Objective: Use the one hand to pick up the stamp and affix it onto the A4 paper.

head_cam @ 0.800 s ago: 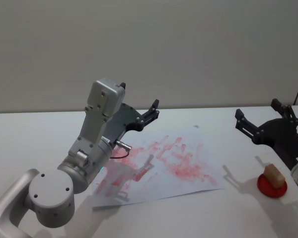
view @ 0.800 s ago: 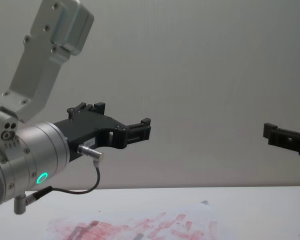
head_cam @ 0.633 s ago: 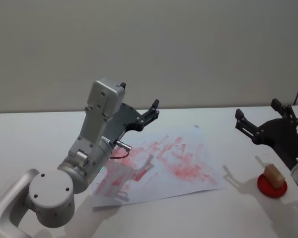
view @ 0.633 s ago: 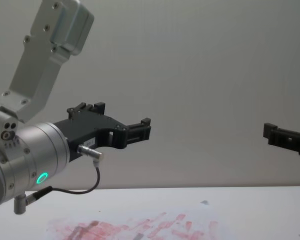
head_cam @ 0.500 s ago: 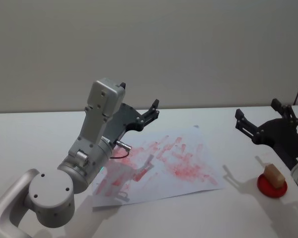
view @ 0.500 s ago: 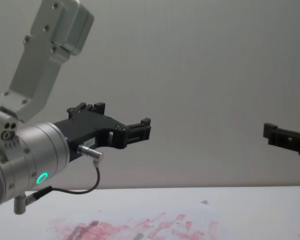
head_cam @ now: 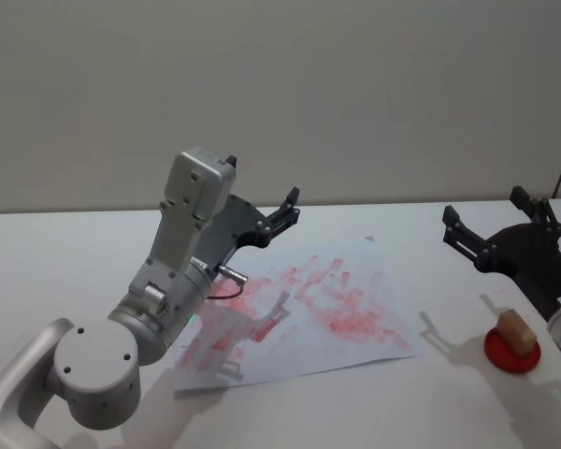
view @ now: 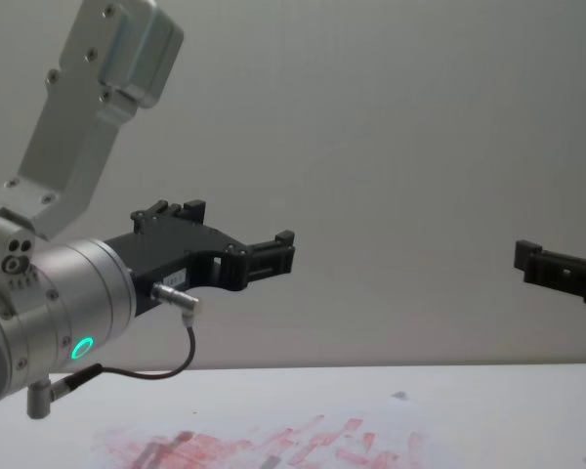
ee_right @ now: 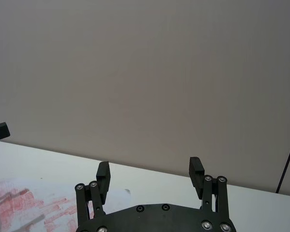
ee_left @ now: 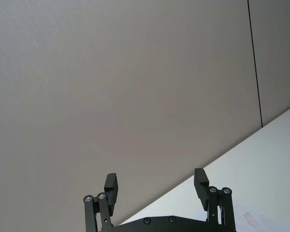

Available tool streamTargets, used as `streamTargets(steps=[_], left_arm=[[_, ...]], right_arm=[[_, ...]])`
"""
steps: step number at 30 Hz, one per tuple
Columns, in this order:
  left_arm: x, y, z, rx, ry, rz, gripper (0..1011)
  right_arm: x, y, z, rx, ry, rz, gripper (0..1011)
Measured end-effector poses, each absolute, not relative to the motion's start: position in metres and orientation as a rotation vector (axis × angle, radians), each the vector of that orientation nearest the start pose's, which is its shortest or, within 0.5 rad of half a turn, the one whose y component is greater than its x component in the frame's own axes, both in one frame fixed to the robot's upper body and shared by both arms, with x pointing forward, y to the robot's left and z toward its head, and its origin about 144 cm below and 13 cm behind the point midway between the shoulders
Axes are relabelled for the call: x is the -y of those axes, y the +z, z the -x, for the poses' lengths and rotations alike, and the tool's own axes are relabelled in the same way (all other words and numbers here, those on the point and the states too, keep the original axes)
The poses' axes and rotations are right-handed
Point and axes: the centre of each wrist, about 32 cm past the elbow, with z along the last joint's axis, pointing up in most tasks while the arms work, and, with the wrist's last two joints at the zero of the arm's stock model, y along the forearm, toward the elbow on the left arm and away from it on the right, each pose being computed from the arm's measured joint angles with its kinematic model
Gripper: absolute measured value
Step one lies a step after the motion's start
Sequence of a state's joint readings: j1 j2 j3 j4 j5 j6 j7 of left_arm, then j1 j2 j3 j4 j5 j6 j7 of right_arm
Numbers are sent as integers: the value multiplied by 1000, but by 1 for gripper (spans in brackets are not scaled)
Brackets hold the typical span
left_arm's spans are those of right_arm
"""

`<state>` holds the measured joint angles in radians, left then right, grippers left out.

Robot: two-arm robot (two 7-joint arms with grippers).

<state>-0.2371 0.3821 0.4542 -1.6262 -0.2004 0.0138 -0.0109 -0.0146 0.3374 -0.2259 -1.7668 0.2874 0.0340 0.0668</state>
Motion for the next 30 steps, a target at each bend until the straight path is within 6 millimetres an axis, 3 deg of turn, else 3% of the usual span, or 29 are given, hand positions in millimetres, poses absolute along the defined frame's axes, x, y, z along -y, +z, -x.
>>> streamTargets(steps=[30], left_arm=[[-198, 1204, -492, 268, 1124, -61, 1001]], right_arm=[[237, 1189, -443, 75, -1230, -26, 1001]])
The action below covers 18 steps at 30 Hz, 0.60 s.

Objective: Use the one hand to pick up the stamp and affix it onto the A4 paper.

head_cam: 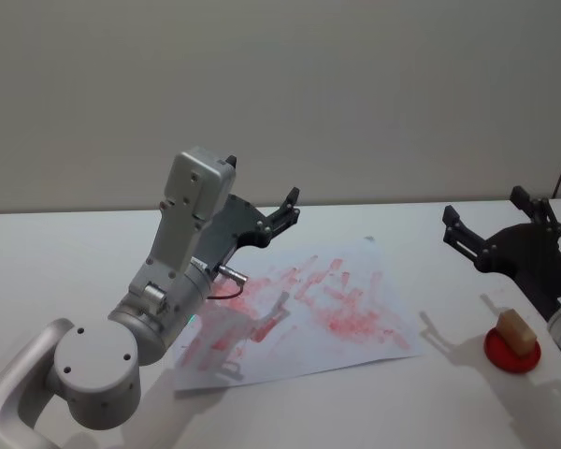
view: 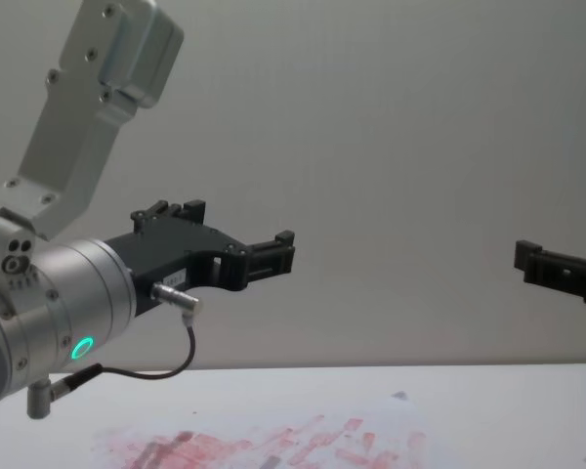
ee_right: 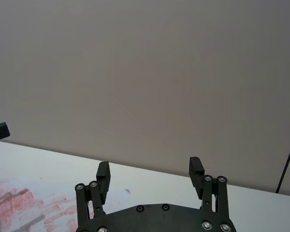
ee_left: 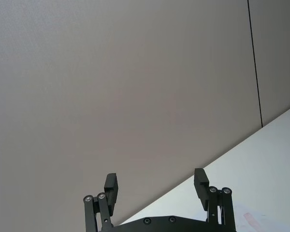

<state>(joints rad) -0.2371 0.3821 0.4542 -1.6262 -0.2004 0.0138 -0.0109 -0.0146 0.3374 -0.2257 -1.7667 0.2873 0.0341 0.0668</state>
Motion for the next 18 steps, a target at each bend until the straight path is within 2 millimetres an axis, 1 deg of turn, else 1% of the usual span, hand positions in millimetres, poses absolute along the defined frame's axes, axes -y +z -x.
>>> streamTargets(steps=[10, 18], left_arm=[[-198, 1204, -492, 268, 1124, -61, 1001], [-198, 1204, -492, 268, 1124, -61, 1001]], right_arm=[[240, 1189, -439, 72, -1237, -22, 1001], [247, 1189, -424, 52, -1283, -2, 1001]])
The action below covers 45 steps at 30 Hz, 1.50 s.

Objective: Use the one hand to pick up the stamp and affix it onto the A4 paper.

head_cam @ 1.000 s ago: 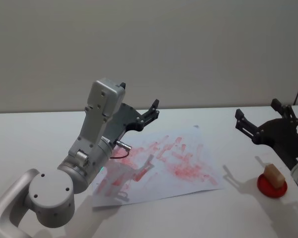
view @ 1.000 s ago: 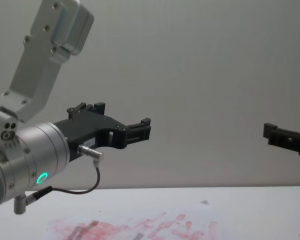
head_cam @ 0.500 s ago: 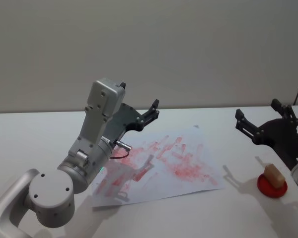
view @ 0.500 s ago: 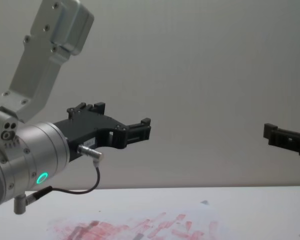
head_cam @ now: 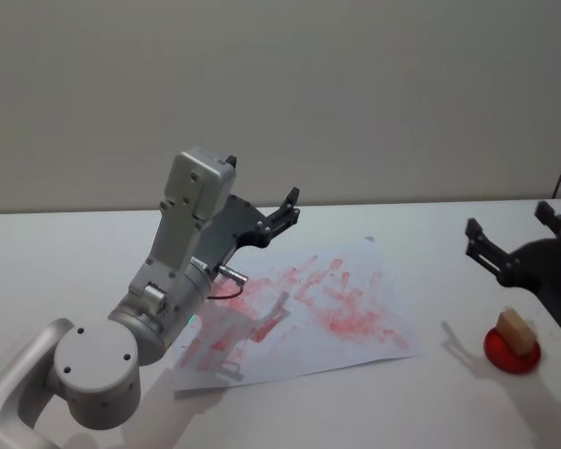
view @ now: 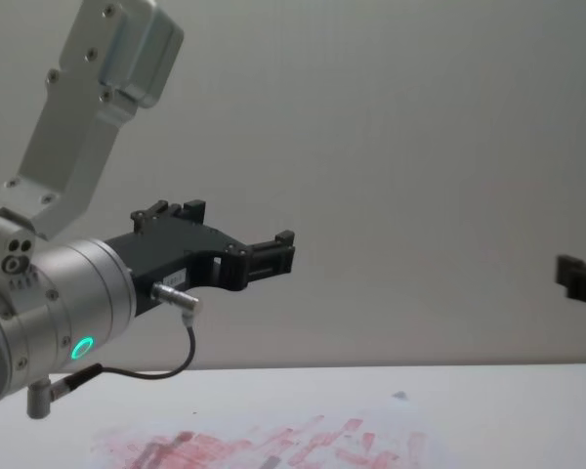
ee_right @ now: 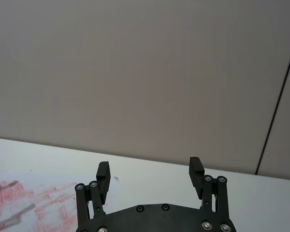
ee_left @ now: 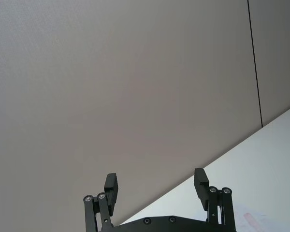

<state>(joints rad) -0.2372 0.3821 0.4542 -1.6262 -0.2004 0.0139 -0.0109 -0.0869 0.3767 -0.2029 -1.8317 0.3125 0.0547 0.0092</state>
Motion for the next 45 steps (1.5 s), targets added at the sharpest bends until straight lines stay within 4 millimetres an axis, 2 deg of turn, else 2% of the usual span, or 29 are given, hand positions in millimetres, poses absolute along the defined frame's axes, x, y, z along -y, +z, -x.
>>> streamTargets(steps=[15, 22, 30, 45], left_arm=[[-198, 1204, -492, 268, 1124, -61, 1001], [-198, 1204, -492, 268, 1124, -61, 1001], [-198, 1204, -492, 268, 1124, -61, 1001], [-198, 1204, -492, 268, 1124, -61, 1001]], right_arm=[[264, 1186, -388, -58, -1413, 135, 1001], [270, 1184, -380, -113, -1432, 217, 1001], [275, 1178, -383, -165, -1424, 296, 1001], [276, 1165, -405, -198, -1346, 398, 1001]])
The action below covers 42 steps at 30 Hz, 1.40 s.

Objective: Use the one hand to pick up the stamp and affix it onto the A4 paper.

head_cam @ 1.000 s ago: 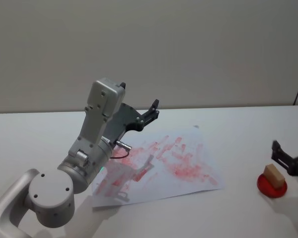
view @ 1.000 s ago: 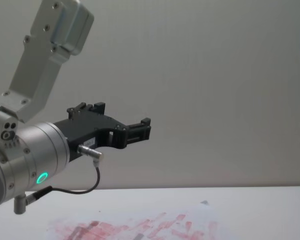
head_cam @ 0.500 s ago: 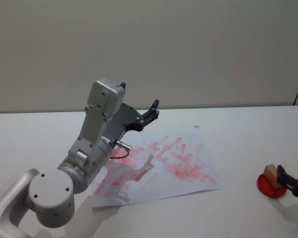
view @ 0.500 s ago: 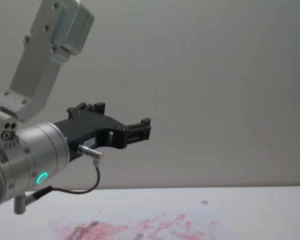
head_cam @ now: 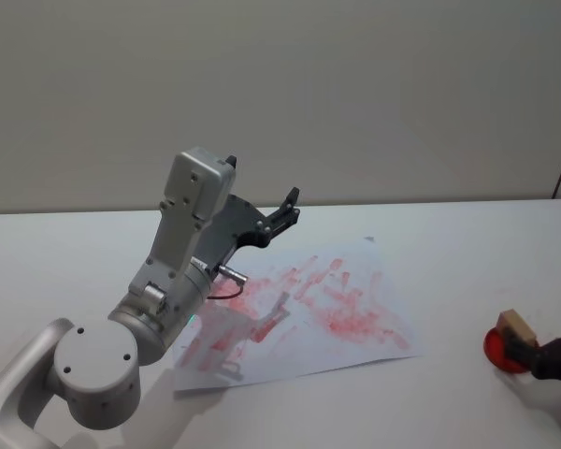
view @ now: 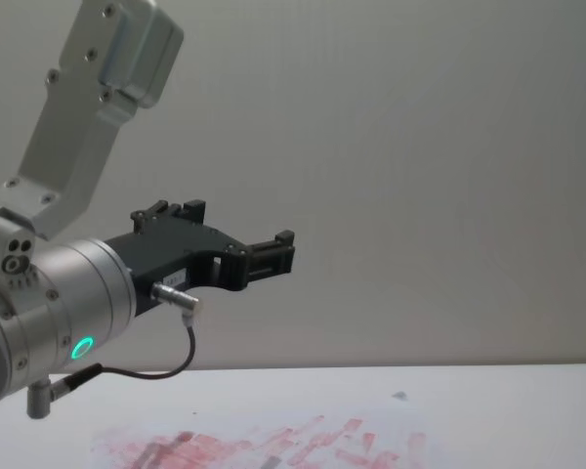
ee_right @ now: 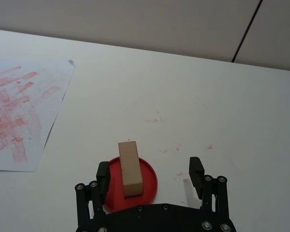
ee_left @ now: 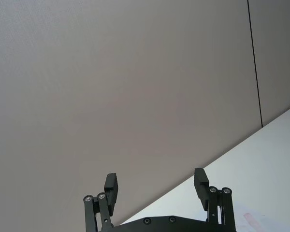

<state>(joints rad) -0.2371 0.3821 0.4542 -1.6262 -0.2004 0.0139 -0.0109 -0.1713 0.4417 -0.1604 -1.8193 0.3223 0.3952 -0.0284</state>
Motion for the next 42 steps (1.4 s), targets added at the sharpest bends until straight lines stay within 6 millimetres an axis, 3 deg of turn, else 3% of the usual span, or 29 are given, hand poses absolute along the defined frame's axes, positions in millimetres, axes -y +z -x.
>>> streamTargets(steps=[6, 12, 31, 42], left_arm=[[-198, 1204, -492, 268, 1124, -61, 1001], [-198, 1204, -492, 268, 1124, -61, 1001], [-198, 1204, -492, 268, 1124, -61, 1001], [-198, 1204, -492, 268, 1124, -61, 1001]], right_arm=[[274, 1163, -414, -183, -1312, 419, 994], [273, 1163, -419, -174, -1292, 431, 879], [272, 1162, -427, -162, -1262, 449, 254], [271, 1163, -429, -154, -1259, 444, 217]])
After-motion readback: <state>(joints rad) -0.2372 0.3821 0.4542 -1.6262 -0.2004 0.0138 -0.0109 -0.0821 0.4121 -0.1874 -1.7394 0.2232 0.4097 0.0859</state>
